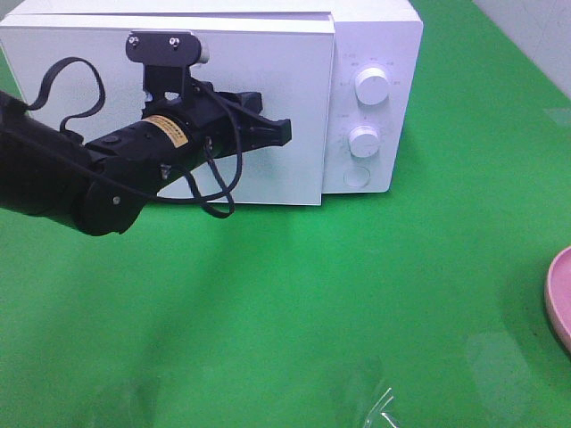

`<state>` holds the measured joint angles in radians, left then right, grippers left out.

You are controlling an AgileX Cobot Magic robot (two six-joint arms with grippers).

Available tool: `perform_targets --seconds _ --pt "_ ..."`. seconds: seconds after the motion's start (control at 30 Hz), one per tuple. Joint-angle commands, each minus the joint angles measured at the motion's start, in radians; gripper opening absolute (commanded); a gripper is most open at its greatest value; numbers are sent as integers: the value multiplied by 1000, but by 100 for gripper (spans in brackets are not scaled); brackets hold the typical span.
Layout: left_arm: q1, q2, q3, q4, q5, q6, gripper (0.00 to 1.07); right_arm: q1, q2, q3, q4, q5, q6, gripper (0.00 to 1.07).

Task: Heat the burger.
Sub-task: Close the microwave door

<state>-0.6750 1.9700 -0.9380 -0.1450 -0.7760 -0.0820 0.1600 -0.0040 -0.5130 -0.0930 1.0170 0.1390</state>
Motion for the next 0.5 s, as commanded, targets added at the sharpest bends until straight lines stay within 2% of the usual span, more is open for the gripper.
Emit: perform_targets --seconds 0.03,0.2,0.5 --pt "-3 20 -51 -29 10 10 0 -8 -27 6 2 -11 -15 73" --pt "-3 57 -115 -63 41 51 0 -8 -27 6 2 -11 -15 73" --pt "8 110 -208 -66 61 58 0 -8 -27 6 2 -11 -15 73"
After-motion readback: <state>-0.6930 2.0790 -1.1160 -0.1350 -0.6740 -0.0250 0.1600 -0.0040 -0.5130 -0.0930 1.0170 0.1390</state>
